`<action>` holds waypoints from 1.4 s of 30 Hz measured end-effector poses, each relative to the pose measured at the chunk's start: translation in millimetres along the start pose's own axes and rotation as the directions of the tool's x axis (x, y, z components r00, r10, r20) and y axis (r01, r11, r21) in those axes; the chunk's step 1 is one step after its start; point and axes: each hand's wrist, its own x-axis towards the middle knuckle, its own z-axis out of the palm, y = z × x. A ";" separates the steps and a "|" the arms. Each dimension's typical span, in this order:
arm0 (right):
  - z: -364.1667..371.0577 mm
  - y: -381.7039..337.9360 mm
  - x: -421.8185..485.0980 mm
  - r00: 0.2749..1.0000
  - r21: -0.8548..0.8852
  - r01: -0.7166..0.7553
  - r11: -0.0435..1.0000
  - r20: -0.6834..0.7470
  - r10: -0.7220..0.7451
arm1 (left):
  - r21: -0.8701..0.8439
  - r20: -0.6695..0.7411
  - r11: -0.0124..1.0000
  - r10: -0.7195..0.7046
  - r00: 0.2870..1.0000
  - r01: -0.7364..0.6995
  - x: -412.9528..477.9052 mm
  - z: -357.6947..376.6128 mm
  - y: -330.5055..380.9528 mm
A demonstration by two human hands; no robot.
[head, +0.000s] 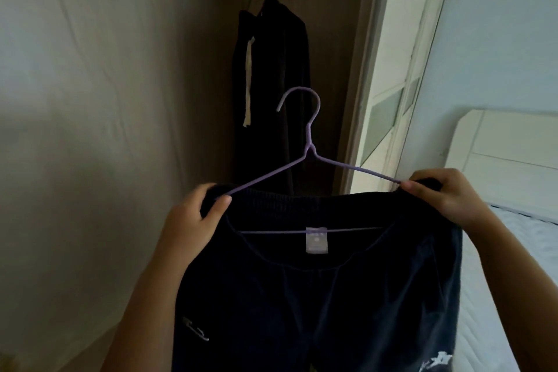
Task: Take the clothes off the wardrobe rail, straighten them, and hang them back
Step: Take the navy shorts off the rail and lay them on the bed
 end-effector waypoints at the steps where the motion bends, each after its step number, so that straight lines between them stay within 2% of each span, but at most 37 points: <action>1: -3.0 1.1 -5.1 1.000 -0.011 -0.017 1.000 -0.010 0.016 | 0.009 0.023 1.000 0.007 1.000 -0.007 -2.3 2.9 -1.7; 6: -5.1 11.0 -35.4 0.992 -0.129 -0.125 0.984 -0.049 0.120 | 0.131 0.049 0.990 0.041 0.998 -0.047 -22.0 22.2 -3.7; 9: 2.7 13.8 -65.0 0.975 -0.148 -0.219 0.964 -0.079 0.209 | 0.156 0.029 0.988 -0.023 0.999 0.018 -43.5 36.4 -7.5; 12: 14.4 20.9 -107.9 0.951 -0.230 -0.308 0.923 -0.089 0.295 | 0.157 0.078 0.987 -0.050 0.996 0.037 -68.0 50.8 -14.0; 15: 24.6 14.0 -167.0 0.877 -0.246 -0.480 0.842 -0.162 0.453 | 0.206 0.160 0.978 -0.043 0.986 0.009 -90.4 63.9 -11.2; 18: 30.6 -3.2 -242.7 0.753 -0.198 -0.655 0.730 -0.258 0.605 | 0.146 0.266 0.980 0.091 0.960 -0.133 -120.2 74.3 -2.3; 23: 41.1 -55.8 -374.7 0.498 -0.097 -0.859 0.503 -0.392 0.774 | 0.010 0.480 0.958 0.247 0.842 -0.287 -190.9 93.1 7.7; 26: 47.8 -92.6 -451.7 0.342 -0.060 -0.933 0.354 -0.449 0.826 | -0.060 0.619 0.958 0.257 0.742 -0.282 -241.3 99.1 9.9; 28: 54.4 -117.7 -495.5 0.271 -0.029 -0.956 0.291 -0.458 0.847 | -0.116 0.699 0.958 0.267 0.664 -0.263 -273.1 98.3 10.6; 34: 71.2 -180.7 -587.8 0.145 0.028 -0.983 0.179 -0.470 0.871 | -0.150 0.845 0.971 0.224 0.487 -0.186 -351.9 87.7 8.9; 39: 71.8 -218.8 -630.6 0.106 0.025 -0.991 0.134 -0.484 0.869 | -0.114 0.889 0.991 0.132 0.439 -0.067 -395.2 66.6 12.2; 42: 59.3 -248.8 -670.6 0.092 0.024 -0.992 0.123 -0.530 0.843 | -0.156 0.904 0.986 0.170 0.393 -0.066 -428.7 63.1 37.7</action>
